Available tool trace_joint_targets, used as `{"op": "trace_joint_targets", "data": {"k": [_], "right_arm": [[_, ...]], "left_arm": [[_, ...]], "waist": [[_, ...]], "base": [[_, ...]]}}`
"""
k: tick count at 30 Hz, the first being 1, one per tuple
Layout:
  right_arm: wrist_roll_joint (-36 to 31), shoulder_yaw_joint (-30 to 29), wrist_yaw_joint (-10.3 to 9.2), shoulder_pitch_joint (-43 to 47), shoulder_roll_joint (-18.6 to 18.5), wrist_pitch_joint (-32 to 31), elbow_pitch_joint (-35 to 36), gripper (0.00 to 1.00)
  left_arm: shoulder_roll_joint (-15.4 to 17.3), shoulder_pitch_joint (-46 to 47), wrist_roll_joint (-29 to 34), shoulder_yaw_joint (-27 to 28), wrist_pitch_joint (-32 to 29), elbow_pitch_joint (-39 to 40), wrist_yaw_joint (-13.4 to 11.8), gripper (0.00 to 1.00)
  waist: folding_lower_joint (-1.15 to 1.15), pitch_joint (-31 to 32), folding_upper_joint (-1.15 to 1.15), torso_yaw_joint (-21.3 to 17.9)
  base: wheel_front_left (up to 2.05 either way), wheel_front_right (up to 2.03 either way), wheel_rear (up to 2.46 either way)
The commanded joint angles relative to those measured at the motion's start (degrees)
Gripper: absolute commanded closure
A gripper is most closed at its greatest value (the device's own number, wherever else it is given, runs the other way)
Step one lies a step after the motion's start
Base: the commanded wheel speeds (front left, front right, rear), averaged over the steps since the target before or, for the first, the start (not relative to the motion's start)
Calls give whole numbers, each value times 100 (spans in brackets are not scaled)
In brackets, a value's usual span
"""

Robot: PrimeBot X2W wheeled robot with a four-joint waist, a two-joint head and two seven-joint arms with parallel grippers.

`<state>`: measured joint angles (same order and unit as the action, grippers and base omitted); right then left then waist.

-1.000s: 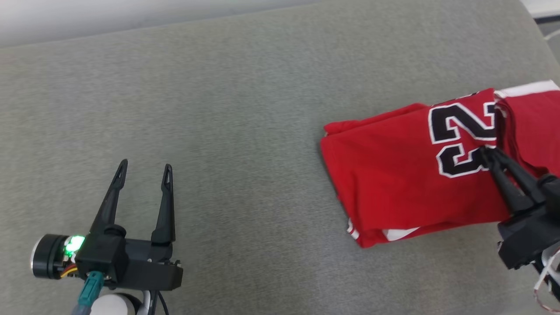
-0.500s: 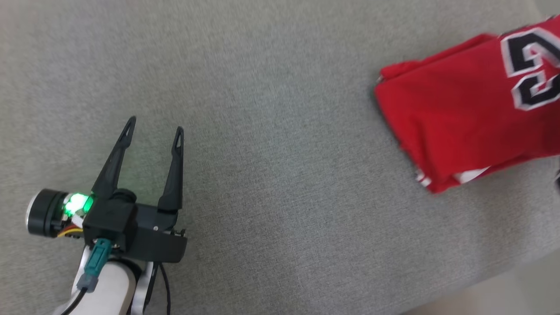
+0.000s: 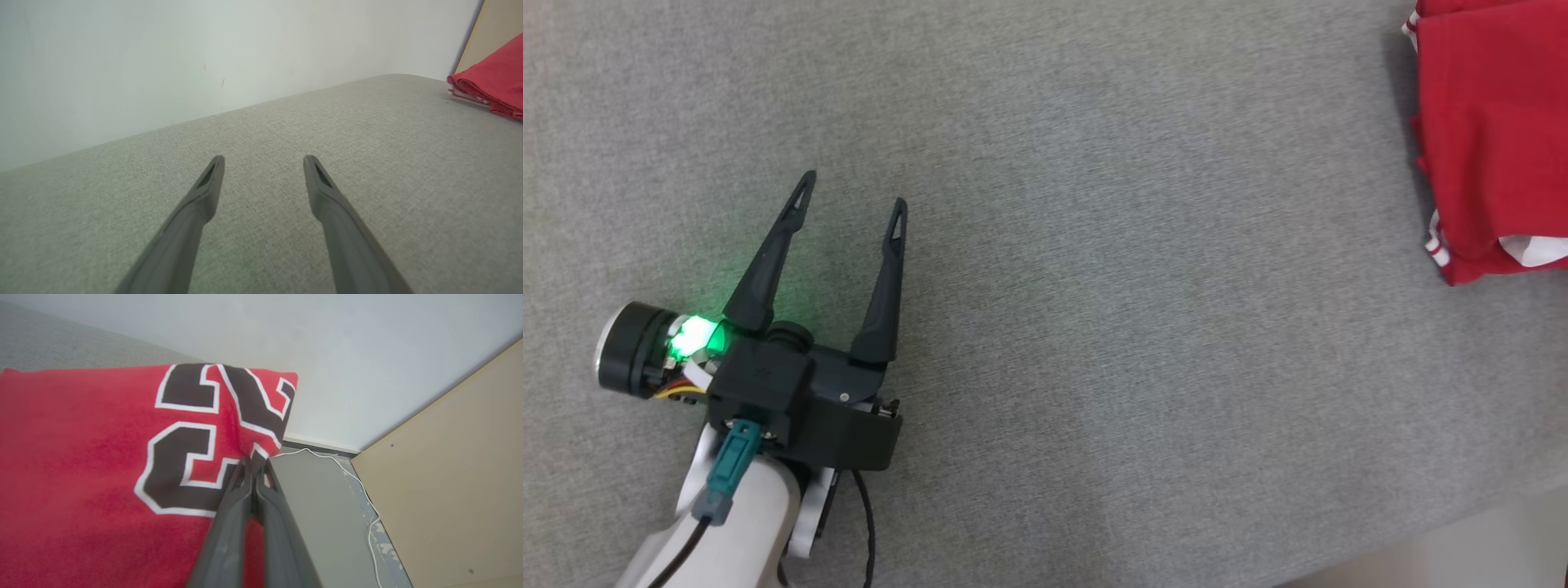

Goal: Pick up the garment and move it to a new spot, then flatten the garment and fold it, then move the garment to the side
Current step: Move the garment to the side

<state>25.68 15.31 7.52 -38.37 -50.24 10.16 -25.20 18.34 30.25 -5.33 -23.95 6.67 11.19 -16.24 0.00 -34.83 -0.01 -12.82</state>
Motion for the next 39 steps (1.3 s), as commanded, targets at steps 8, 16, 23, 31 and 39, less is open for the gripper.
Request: {"op": "trace_joint_targets", "data": {"k": [8,16,23,31,39], "right_arm": [[132,327,-7,-763,278,294,-1545,0],[109,-134,-7,-887,800,470,-2578,0],[-151,-984,-7,-186,1450,503,-1152,0],[-544,-1485,-7,1157,2421,504,1037,0],[-749,-1185,-7,1995,3021,332,2335,0]], "left_arm": [[-54,236,7,-110,62,-173,46,0],[-113,-25,-173,-88,273,-351,-4,0],[-41,-397,-361,9,377,-465,-78,0],[20,-890,-566,158,469,-437,-215,0],[28,-1287,-776,286,572,-390,-333,0]], "waist": [[0,-112,1,217],[0,318,1,230],[0,931,1,91],[0,1567,1,218],[0,2006,1,618]], "base": [[0,0,0],[0,0,0],[0,0,0],[0,0,0],[0,0,0]]}}
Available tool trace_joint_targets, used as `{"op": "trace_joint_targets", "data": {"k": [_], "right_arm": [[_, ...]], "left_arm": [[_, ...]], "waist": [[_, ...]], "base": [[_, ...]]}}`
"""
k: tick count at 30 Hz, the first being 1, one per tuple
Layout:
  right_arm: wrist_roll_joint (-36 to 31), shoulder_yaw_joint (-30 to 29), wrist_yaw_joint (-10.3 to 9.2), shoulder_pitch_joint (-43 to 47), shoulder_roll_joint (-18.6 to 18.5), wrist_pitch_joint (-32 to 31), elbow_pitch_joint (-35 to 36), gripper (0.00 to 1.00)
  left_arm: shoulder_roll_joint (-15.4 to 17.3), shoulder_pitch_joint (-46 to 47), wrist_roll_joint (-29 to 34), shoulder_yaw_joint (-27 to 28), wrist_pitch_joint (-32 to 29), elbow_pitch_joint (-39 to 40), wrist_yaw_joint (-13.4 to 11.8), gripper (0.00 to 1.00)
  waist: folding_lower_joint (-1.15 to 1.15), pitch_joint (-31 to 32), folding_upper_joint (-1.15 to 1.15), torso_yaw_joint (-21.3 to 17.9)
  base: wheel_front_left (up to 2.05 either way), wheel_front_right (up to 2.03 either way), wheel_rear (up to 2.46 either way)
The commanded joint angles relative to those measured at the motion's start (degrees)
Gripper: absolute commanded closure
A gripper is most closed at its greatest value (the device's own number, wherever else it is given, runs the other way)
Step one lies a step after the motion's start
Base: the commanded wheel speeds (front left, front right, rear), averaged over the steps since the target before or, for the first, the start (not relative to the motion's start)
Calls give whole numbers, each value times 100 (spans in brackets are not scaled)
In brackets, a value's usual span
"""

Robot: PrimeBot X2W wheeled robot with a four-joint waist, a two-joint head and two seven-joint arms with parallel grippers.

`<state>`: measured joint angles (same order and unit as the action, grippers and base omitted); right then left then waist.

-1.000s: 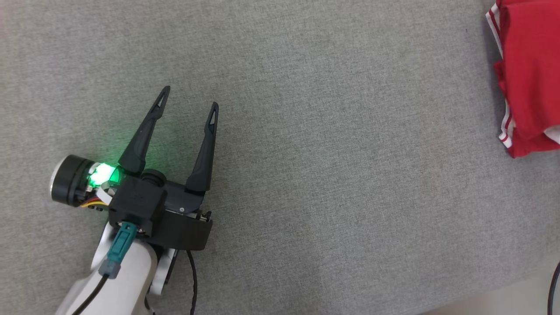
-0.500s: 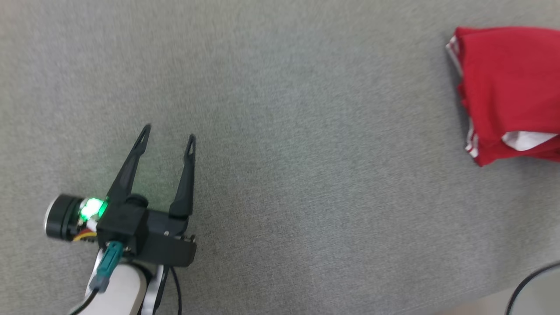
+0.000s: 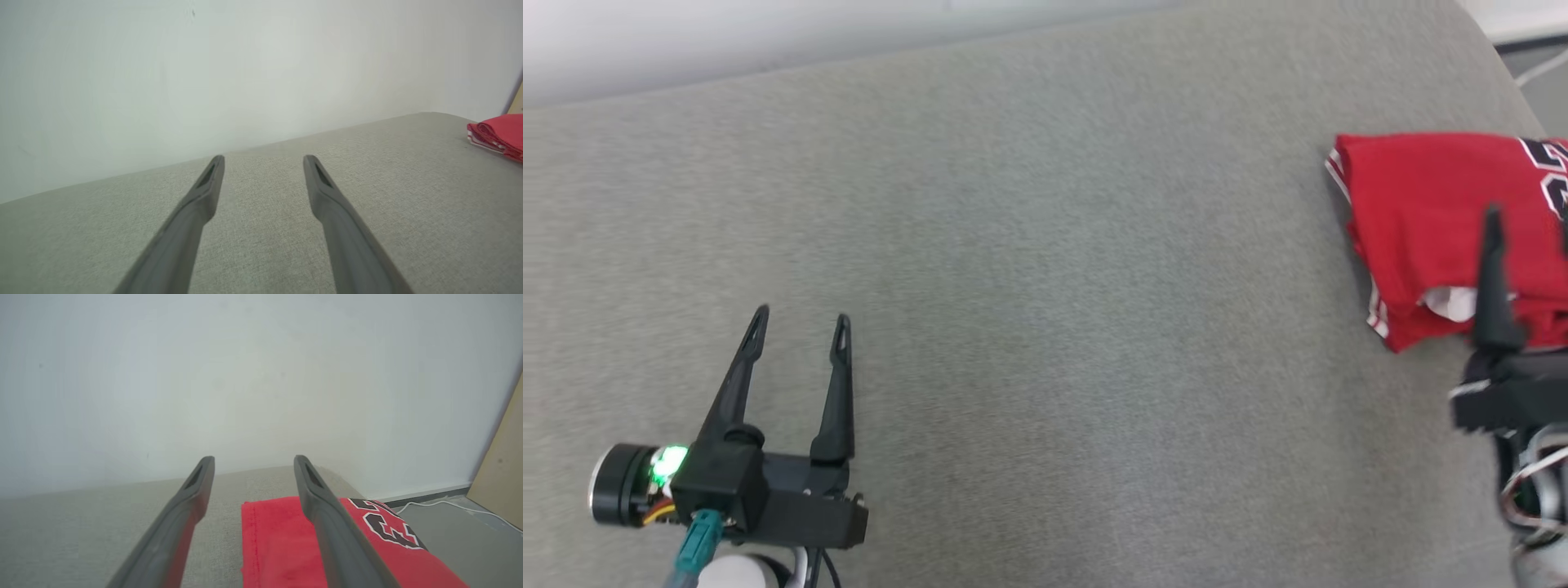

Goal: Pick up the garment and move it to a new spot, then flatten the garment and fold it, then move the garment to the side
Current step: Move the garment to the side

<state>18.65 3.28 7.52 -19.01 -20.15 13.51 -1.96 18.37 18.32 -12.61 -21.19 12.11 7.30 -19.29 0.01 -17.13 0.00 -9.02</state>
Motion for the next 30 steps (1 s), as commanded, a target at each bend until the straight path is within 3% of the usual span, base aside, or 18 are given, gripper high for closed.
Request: {"op": "trace_joint_targets", "data": {"k": [1,15,30], "right_arm": [[-72,75,-7,145,72,-43,147,0],[-557,461,-7,1213,715,-524,832,0],[-957,462,-7,2044,979,-863,1067,0]], "left_arm": [[19,-141,-88,27,44,-7,-41,0],[-45,-933,-382,242,215,-2,-234,0],[9,-1292,-553,382,277,-275,-86,0]], "waist": [[-1,293,0,293],[-1,1049,0,763],[-1,1476,0,862]], "base": [[0,0,0],[0,0,0],[0,0,0]]}}
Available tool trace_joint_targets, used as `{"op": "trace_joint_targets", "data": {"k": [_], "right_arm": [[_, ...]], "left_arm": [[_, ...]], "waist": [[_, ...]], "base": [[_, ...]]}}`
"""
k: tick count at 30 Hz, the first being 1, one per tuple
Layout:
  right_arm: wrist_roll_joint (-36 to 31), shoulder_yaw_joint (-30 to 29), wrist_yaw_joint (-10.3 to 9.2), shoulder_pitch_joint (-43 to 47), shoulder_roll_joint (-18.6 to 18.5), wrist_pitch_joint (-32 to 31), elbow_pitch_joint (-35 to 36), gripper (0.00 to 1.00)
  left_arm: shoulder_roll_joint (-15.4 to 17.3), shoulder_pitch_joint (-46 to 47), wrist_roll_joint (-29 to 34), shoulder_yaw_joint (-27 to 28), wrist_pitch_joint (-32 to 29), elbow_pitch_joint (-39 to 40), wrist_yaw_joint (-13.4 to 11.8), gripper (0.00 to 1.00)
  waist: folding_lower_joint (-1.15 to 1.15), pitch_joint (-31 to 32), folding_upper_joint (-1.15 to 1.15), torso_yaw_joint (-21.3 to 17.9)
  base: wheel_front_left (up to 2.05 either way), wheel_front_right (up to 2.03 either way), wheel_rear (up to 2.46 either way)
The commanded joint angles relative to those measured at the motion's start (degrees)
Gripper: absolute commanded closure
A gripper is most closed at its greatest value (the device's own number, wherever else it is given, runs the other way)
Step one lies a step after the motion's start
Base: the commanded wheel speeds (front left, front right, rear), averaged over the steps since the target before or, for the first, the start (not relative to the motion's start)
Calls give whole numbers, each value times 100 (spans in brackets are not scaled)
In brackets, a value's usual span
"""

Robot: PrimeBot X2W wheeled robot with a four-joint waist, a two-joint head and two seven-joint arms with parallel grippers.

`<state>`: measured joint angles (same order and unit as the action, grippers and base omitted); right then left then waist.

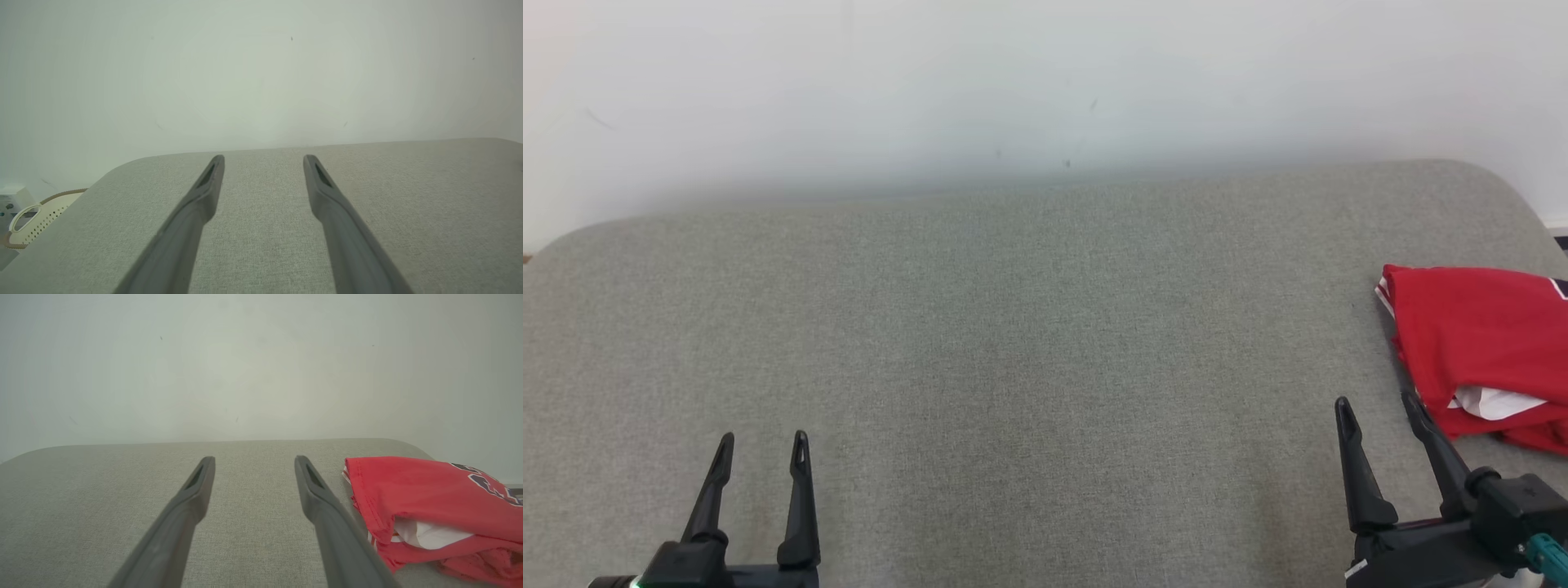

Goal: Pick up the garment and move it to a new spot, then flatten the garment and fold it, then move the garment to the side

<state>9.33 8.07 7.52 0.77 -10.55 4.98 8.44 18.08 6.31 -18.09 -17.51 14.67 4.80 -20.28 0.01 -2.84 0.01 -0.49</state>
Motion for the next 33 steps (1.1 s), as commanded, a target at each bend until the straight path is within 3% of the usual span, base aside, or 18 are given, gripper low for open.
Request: {"op": "trace_joint_targets", "data": {"k": [1,33], "right_arm": [[-37,-24,-7,109,34,-30,65,0],[-81,-91,-7,302,183,-133,258,0]], "left_arm": [[41,-109,-11,22,24,-35,21,0],[108,-217,-83,34,21,-221,-13,0]], "waist": [[-1,68,-1,4],[-1,168,-1,27]], "base": [[0,0,0],[0,0,0]]}}
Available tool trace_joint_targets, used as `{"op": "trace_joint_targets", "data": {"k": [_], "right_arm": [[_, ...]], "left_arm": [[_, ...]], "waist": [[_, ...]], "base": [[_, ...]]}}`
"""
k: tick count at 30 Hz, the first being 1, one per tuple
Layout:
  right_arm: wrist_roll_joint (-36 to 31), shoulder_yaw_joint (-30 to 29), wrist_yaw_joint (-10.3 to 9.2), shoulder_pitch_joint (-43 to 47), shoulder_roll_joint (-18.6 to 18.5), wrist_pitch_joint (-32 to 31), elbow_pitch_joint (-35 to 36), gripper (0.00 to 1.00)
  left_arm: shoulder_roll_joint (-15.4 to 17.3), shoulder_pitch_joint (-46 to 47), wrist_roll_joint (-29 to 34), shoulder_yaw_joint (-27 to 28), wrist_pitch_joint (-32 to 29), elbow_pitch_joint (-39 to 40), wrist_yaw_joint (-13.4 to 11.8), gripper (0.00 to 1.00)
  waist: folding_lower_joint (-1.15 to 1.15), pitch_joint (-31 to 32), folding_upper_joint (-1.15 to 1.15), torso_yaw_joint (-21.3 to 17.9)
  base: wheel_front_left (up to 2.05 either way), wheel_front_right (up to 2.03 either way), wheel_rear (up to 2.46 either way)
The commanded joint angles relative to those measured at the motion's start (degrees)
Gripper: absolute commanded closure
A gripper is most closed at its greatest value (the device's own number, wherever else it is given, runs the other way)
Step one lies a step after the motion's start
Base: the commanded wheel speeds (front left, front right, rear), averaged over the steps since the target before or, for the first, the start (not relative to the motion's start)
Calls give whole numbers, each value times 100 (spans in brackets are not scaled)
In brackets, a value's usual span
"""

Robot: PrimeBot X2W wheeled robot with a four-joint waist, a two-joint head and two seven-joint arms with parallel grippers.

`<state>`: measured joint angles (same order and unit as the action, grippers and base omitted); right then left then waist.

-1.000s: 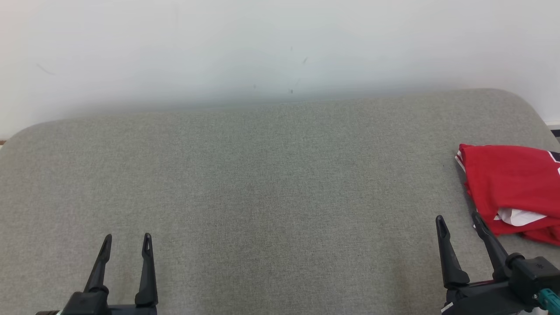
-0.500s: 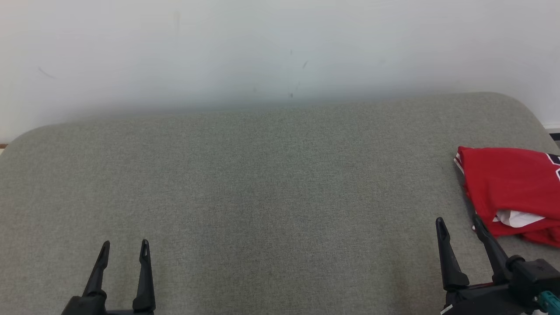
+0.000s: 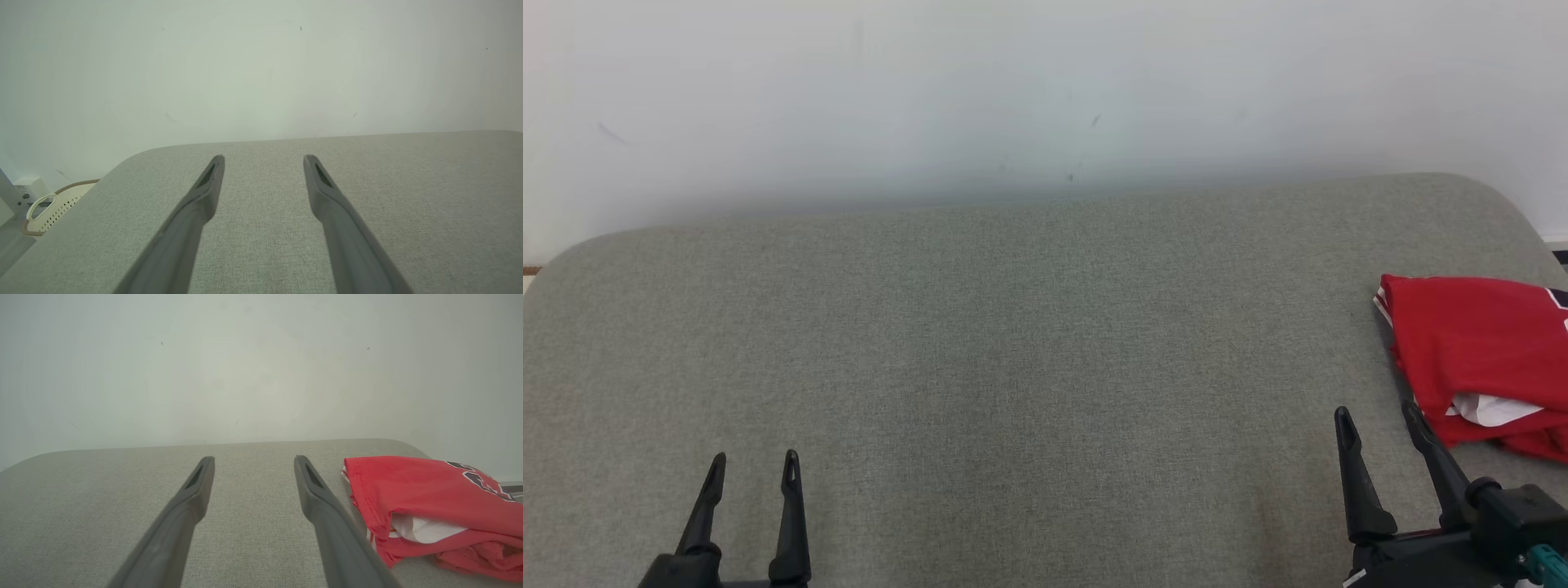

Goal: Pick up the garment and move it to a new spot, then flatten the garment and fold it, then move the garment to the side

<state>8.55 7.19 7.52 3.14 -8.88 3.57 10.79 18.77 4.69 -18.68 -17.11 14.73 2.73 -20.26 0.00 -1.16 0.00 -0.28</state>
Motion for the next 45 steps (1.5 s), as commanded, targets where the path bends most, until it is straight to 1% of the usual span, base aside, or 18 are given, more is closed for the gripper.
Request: {"op": "trace_joint_targets", "data": {"k": [1,2,3,6,9,15,25,38,44,45], "right_arm": [[4,-7,-7,63,19,6,23,0],[11,-9,-7,61,19,3,21,0],[2,-3,0,2,6,-2,3,100],[19,12,0,32,22,-2,-145,100],[424,-82,0,37,4,-48,-200,100],[1248,-302,0,-48,-109,-221,-454,100],[2402,-672,-1,-190,-210,-501,-836,100],[3645,-1174,-1,-352,-270,-875,-1260,100],[4139,-1403,-2,-431,-281,-1045,-1438,100],[4139,-1403,-2,-431,-281,-1045,-1438,100]], "left_arm": [[43,-49,-27,-5,13,-18,-17,0],[50,-46,-32,-14,9,-22,-8,0],[15,0,-3,-14,-4,-9,-1,100],[-62,-44,-16,-63,-14,-117,1,100],[-126,-42,-333,-75,-19,-122,76,100],[-247,86,-992,-136,-13,-348,316,100],[-432,323,-2026,-246,-2,-759,684,100],[-645,524,-3165,-329,7,-1084,1077,100],[-734,605,-3626,-366,10,-1220,1241,100],[-734,605,-3626,-366,10,-1220,1241,100]], "waist": [[0,0,0,10],[0,0,0,15],[0,0,0,15],[0,-1,0,17],[0,-1,0,17],[0,3,0,17],[0,10,0,18],[0,17,0,18],[0,20,0,18],[0,20,0,18]], "base": [[0,0,0],[0,0,0],[0,0,0],[0,0,0],[0,0,0],[0,0,0],[0,0,0],[0,0,0],[0,0,0],[0,0,0]]}}
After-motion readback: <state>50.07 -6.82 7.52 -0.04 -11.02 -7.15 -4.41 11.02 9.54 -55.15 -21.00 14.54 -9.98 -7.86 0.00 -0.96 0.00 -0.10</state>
